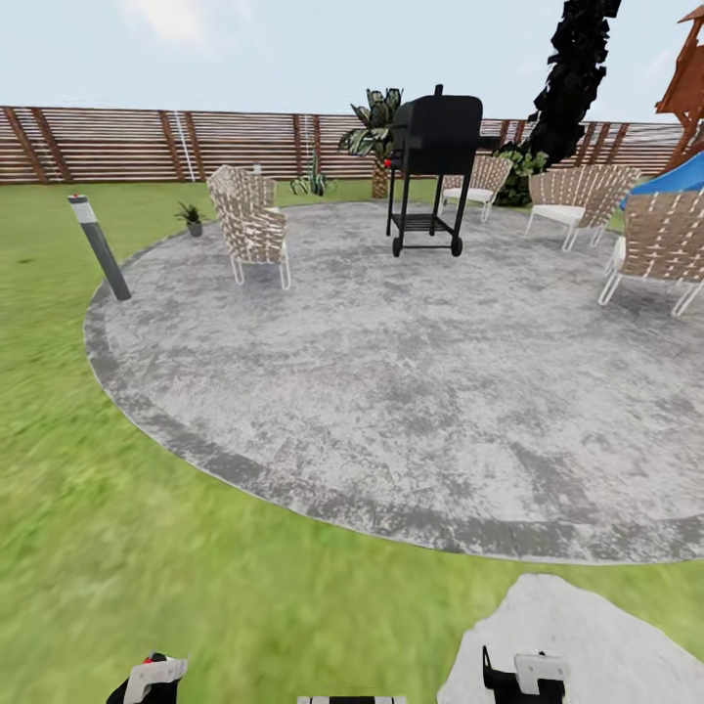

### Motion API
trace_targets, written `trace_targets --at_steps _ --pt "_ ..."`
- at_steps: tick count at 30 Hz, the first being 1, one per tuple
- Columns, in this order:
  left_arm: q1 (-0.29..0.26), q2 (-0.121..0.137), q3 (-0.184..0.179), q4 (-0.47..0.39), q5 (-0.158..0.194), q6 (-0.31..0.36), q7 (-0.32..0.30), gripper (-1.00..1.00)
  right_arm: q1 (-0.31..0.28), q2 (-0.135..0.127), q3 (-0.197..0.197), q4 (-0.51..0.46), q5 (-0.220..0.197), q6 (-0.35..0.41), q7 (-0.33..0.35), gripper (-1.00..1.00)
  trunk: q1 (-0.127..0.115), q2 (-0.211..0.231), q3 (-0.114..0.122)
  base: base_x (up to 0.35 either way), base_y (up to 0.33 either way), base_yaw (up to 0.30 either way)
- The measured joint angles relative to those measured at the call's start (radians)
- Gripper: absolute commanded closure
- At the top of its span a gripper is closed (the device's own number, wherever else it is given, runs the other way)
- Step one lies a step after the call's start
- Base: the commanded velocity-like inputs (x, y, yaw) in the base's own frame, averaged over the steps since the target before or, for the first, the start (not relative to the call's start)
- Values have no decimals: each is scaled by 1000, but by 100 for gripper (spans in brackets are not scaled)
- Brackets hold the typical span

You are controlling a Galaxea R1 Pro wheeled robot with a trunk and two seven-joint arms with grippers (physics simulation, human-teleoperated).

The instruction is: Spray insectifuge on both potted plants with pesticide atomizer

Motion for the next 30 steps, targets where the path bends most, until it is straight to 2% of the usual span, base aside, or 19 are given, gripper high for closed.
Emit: trace_targets --at_steps 30 --pt "0 0 0 0 0 0 0 100 0 0 0 0 0 0 0 -100 0 0 0 336 -75 0"
